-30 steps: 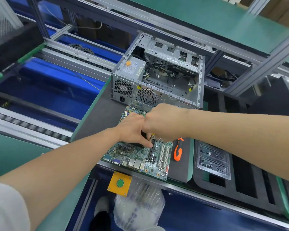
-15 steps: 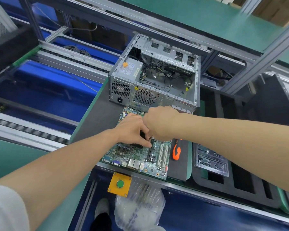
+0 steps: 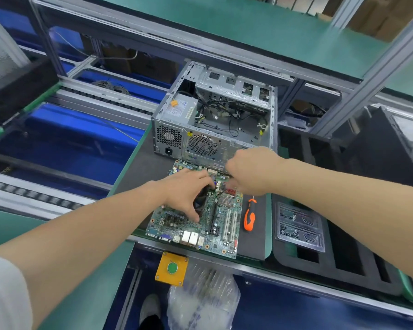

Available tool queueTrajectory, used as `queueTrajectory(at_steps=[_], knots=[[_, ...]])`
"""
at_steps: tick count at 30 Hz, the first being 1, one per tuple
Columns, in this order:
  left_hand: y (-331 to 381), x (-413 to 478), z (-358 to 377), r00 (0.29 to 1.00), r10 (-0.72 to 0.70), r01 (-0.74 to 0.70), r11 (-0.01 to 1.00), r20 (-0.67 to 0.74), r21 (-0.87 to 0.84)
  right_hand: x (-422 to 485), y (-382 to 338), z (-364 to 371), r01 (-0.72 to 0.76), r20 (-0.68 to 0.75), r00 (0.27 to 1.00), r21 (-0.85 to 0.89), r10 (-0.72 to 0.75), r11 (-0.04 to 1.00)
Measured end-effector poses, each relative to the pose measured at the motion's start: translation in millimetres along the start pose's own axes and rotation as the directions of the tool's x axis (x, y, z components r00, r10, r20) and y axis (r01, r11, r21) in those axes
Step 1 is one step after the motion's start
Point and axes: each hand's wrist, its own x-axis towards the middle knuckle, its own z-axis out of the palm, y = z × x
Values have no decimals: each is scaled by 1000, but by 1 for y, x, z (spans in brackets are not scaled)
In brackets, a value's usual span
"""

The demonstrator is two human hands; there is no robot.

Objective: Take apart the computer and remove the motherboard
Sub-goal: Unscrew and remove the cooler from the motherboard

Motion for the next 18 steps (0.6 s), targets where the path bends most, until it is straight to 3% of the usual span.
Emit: queueTrajectory(at_steps=[5,11,15,18], knots=[[1,2,-1,1000,8,-8,1000,0,13,-8,10,29,-157,82,985,80,151,984],[-1,2,-3,999,-29,28,996,-14,-87,-8,10,55,-209,129,973,118,194,971],[4,-5,7,996,24,-17,997,-83,82,-7,12,53,-223,121,971,132,207,966],[2,-9,10,995,16,-11,999,-98,47,-8,14,43,-226,99,972,165,212,960]])
